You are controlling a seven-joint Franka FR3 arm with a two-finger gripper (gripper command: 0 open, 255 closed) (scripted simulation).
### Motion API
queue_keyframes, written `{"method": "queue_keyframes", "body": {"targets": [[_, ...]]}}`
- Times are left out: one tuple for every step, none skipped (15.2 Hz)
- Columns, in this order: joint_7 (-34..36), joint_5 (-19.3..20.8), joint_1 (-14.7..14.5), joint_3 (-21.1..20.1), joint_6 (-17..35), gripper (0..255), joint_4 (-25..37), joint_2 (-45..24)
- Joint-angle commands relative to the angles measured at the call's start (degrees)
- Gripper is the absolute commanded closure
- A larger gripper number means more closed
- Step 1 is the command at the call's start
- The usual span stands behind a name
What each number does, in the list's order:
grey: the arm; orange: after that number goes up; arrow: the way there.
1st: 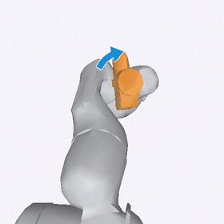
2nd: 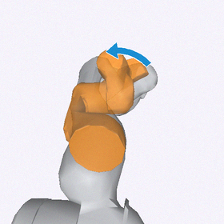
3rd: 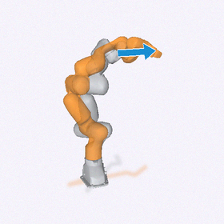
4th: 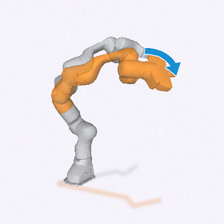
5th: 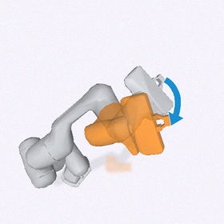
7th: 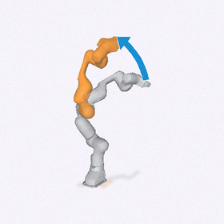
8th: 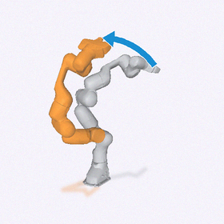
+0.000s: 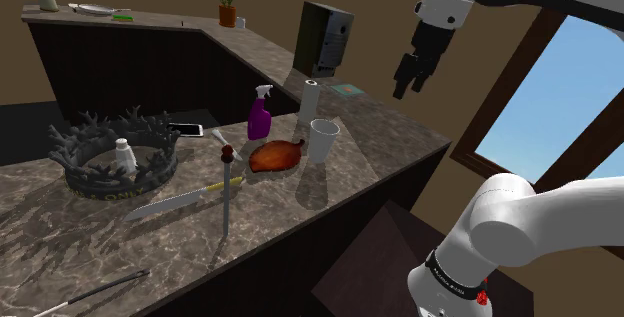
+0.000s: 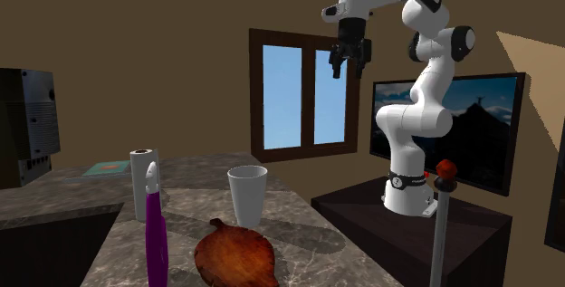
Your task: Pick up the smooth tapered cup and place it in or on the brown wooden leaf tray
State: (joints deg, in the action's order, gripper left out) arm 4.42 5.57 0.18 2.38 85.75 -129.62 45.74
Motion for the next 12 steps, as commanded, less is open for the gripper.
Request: {"method": "queue_keyframes", "body": {"targets": [[0.0,0.0,0.0,0.0,0.0,0,0.0,0.0],[-0.1,0.2,0.0,0.2,1.9,0,-0.8,-1.1],[-0.2,0.5,0.0,0.4,3.9,0,-1.5,-2.3],[-0.3,0.7,0.0,0.6,5.8,0,-2.1,-3.5],[-0.4,1.0,0.0,0.8,7.7,0,-2.6,-4.9],[-0.6,1.2,0.0,1.0,9.6,0,-3.1,-6.3],[-0.7,1.4,0.0,1.2,11.5,0,-3.5,-7.7],[-0.7,1.7,0.0,1.4,13.3,0,-3.8,-9.3],[-0.8,1.9,0.1,1.6,15.2,0,-4.0,-10.9],[-0.9,2.1,0.1,1.8,17.0,0,-4.1,-12.5],[-1.0,2.3,0.1,1.9,18.8,0,-4.2,-14.2],[-1.1,2.5,0.1,2.1,20.6,0,-4.1,-16.0]]}}
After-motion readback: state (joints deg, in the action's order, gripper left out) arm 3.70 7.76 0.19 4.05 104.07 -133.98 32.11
